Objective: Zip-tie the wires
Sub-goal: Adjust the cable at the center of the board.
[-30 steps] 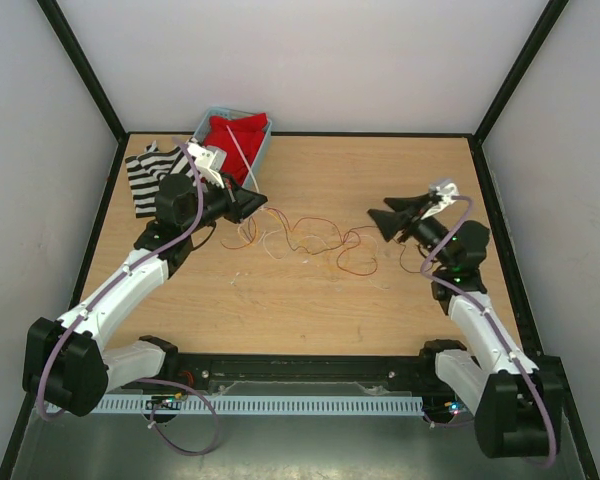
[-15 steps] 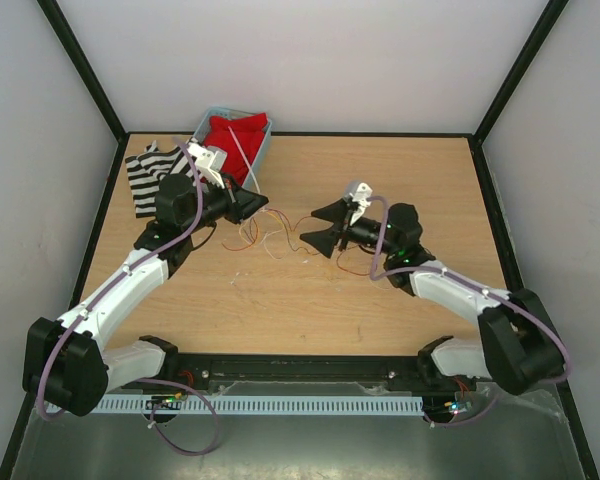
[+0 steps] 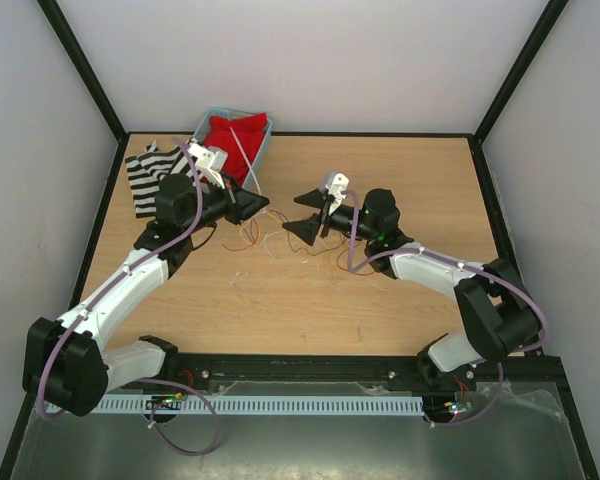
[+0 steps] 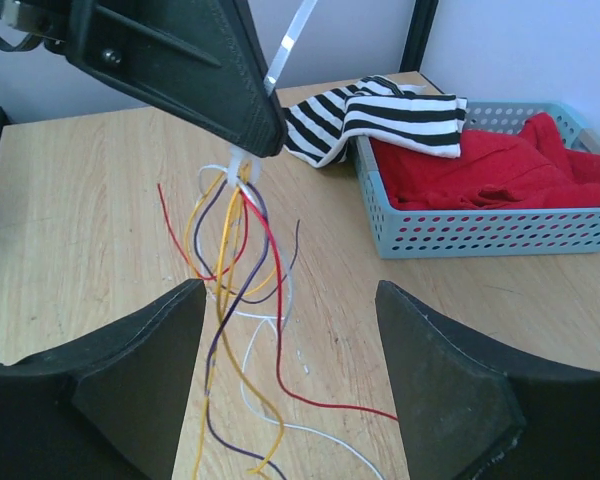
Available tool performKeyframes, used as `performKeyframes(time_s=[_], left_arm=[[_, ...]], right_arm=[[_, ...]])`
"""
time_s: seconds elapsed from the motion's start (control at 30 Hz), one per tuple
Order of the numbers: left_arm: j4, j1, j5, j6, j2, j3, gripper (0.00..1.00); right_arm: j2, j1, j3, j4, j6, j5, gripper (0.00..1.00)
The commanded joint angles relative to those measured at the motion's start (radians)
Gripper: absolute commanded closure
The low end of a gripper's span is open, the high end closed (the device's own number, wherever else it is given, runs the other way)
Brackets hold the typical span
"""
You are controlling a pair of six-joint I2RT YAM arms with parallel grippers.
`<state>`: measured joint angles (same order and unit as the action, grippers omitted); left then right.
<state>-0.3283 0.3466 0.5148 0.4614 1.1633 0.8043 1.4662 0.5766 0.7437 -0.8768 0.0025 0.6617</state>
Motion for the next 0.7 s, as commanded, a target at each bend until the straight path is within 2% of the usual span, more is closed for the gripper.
performKeyframes(time_s=[0.0, 0.67], left_arm=[[-0.029, 0.0, 0.019, 0.013, -0.012, 0.015, 1.0], [-0.029, 0.001, 0.014, 0.011, -0.012, 0.016, 1.0]], right_arm=[[0.033, 0.005, 0.048, -0.028, -0.031, 0.01, 0.21], [0.019, 0.006, 0.032, -0.033, 0.015, 0.054, 0.21]])
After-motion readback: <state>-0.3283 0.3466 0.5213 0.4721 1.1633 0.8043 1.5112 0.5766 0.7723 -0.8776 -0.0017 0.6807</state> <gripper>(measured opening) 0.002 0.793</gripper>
